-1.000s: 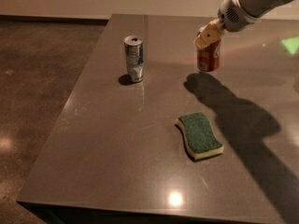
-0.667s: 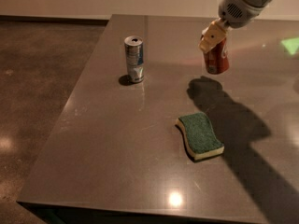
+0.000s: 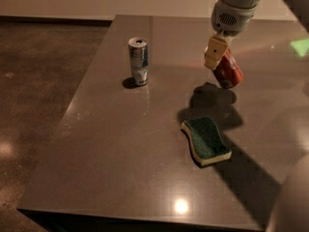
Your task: Knock coke can over
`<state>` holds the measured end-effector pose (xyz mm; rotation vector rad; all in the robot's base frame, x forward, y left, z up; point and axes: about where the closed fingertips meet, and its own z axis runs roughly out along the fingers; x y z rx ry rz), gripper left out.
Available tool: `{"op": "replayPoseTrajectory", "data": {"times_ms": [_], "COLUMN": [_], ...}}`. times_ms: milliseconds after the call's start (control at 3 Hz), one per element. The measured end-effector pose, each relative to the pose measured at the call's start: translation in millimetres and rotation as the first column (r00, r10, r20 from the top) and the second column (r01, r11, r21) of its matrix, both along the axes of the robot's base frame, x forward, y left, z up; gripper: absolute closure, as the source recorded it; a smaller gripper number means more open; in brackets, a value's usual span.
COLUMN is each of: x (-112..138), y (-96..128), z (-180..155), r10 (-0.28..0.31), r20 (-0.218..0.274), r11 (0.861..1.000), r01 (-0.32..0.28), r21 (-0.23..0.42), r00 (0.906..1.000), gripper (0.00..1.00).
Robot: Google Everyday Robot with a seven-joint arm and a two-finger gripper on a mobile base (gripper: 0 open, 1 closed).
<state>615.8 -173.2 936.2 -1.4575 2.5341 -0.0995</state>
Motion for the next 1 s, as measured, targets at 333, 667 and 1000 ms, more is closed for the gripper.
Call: {"op": "replayPoseTrajectory", "data": {"times_ms": [333, 667, 1000], "x": [1, 3, 2], "y": [7, 15, 19], "z": [-19, -36, -46], "r10": [0.064, 0.11, 0.134], "r20": [-0.077, -0.121, -0.147], "r11": [0.995, 0.987, 0.979], "r01": [-0.069, -0.123, -0.154], "r21": [-0.067, -0.107, -0.134], "r00": [0.995, 0.9866, 0.98], "gripper": [0.82, 0.52, 0.26]}}
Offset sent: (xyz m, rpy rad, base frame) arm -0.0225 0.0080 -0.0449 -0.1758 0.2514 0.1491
